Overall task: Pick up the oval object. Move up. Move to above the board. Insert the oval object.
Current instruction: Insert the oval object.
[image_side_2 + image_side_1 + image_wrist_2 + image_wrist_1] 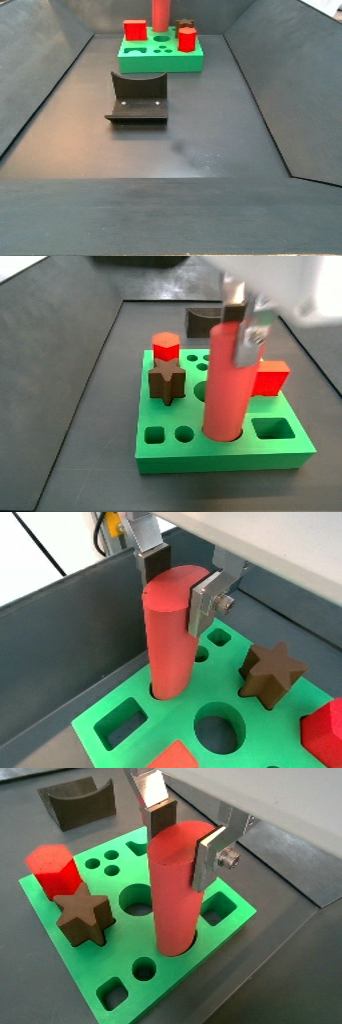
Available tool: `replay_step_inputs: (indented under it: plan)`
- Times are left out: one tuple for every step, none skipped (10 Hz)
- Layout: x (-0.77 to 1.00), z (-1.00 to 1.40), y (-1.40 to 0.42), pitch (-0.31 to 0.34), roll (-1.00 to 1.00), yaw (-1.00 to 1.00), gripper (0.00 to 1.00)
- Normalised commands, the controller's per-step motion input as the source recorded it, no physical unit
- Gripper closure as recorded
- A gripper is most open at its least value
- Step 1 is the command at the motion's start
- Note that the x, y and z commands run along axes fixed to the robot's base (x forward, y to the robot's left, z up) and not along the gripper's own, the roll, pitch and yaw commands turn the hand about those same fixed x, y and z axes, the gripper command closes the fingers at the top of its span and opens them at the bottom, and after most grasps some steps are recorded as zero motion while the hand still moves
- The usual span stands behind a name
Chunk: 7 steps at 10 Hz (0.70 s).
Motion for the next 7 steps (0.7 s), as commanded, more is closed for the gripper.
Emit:
replay_step_inputs:
  plan:
    - [-0.03,-0.48,0.0,-0.004,0.07,-0.08,1.0]
    - [-0.05,-1.0,-0.24,-0.034,0.17,-0.18,1.0]
    - [0.0,-0.83,-0.38,0.0,0.28,-0.26,1.0]
    - [0.0,-0.28,-0.53,0.056,0.5,-0.17,1.0]
    - [0.0,-0.08,-0.43,0.086,0.5,-0.15,1.0]
    - [0.0,-0.1,-0.59,0.05,0.5,0.0,1.0]
    - [0.0,0.0,0.0,0.0,0.0,0.0,1.0]
